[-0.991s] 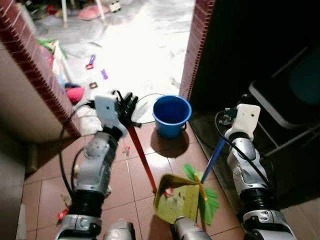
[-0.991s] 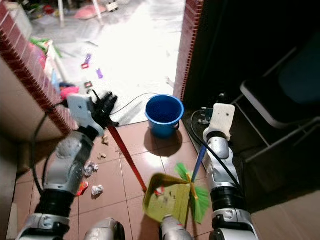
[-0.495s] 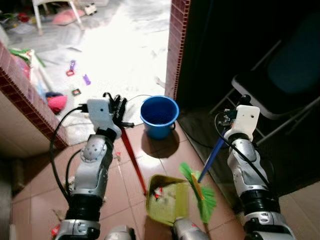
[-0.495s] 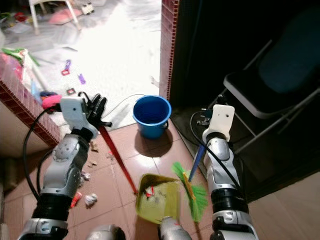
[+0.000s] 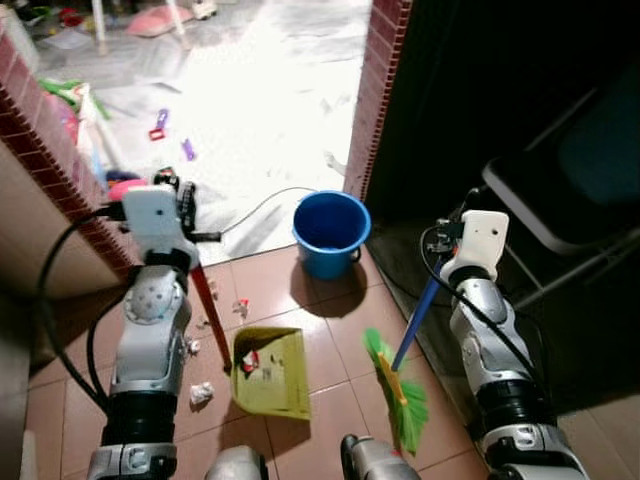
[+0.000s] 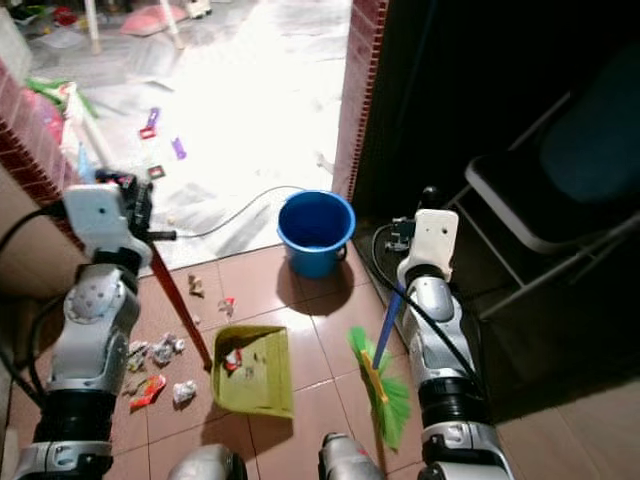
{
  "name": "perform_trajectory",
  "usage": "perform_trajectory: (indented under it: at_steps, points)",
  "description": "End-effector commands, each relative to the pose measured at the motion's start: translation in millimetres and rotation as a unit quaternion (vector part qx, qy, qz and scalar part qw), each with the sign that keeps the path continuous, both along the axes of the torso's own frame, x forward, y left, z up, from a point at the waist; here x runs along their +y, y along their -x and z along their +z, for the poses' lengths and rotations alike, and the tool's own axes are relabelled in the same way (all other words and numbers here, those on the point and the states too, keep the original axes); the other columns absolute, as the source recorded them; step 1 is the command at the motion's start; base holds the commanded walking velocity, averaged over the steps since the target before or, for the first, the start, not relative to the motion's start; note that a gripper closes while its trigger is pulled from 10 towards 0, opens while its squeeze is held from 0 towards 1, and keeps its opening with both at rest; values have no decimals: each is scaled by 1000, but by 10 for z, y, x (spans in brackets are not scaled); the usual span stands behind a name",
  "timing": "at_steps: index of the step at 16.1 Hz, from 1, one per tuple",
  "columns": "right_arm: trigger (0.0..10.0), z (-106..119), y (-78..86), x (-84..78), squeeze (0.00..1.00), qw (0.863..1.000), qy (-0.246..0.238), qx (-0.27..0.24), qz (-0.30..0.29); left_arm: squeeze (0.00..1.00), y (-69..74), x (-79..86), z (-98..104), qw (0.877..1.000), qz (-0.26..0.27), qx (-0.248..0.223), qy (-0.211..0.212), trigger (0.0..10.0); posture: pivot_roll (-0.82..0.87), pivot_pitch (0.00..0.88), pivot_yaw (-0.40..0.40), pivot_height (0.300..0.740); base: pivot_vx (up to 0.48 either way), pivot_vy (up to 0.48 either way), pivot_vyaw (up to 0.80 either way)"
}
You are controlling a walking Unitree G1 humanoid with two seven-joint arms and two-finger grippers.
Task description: Sweep floor
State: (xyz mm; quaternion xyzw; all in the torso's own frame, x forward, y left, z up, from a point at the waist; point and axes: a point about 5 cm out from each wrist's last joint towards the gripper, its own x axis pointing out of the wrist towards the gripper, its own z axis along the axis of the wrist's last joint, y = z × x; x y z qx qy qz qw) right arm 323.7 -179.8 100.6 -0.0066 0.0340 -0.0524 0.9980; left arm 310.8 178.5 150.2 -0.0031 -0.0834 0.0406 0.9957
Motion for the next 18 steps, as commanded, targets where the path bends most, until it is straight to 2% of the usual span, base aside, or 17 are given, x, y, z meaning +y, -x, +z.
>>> perform_trajectory:
  at_steps: [1,5,8,10,12,14,18]
  points:
    - [10000,-4,4,-19,0,1000,-1,2,0,0,-41,-20,272,999,11,-51,10,10000,-65,45,-13,740,0,0,0]
    - [10000,-18,8,-55,0,1000,12,9,6,0,-73,146,459,995,66,-76,15,10000,-68,37,-14,740,0,0,0]
    - [10000,-56,2,-119,0,999,27,22,3,0,-33,359,706,985,128,-113,17,10000,-69,28,-11,740,0,0,0]
    - [10000,-78,5,-140,0,999,28,27,2,0,-7,437,797,981,146,-127,19,10000,-66,26,-14,740,0,0,0]
    - [10000,-86,-1,-137,0,999,26,30,4,0,-48,504,933,977,155,-146,31,10000,-60,27,-16,740,0,0,0]
    - [10000,-96,-12,-125,0,999,22,36,6,0,-133,519,1112,971,158,-172,41,10000,-63,25,-16,740,0,0,-400]
    - [10000,-96,9,-87,0,999,16,37,14,0,-240,454,1299,967,142,-203,54,10000,-76,26,-8,740,0,0,-800]
